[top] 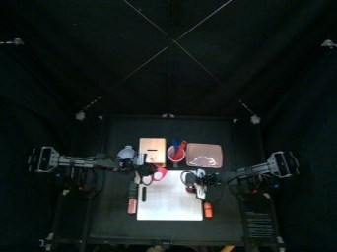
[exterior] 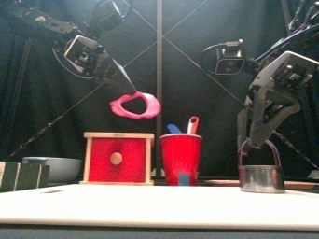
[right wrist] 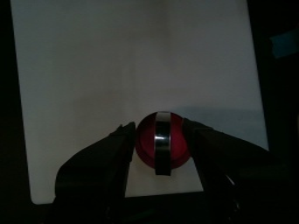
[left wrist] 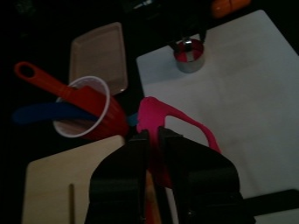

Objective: Get the cutter from the drawer then cut the dough then place the extra dough in the bowl
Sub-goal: Place the extra dough in the bowl

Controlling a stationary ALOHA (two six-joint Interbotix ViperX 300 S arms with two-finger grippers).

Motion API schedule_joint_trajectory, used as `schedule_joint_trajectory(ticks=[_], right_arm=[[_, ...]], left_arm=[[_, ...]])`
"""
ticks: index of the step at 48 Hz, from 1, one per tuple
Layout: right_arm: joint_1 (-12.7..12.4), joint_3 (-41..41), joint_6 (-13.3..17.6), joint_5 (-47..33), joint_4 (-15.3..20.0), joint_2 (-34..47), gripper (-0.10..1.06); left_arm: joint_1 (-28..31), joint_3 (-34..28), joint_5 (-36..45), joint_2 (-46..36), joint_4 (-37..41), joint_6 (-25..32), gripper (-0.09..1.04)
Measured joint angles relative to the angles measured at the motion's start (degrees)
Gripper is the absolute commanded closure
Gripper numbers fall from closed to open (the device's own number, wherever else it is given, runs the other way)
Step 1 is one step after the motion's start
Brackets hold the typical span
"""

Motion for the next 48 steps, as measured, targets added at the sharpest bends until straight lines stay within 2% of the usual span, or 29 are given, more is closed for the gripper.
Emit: schedule_joint_trajectory(ticks=[14,28,34,48], right_arm=[[-0.09,0.00,0.00,-0.09,0.00,0.97,0.14],[-0.18,0.00,0.00,-0.09,0.00,1.93,0.14],[-0.18,0.00,0.00,-0.09,0.00,2.11,0.14],[-0.18,0.62,0.00,-0.18,0.26,2.11,0.14]], left_arm=[[8.53,9.40,-2.64,-15.47,1.76,0.00,0.38],[11.07,17.31,-1.58,-31.03,1.58,0.00,0.38],[12.83,18.37,2.81,-33.31,0.88,0.00,0.38],[22.94,20.83,11.34,-33.57,0.79,0.00,0.38]])
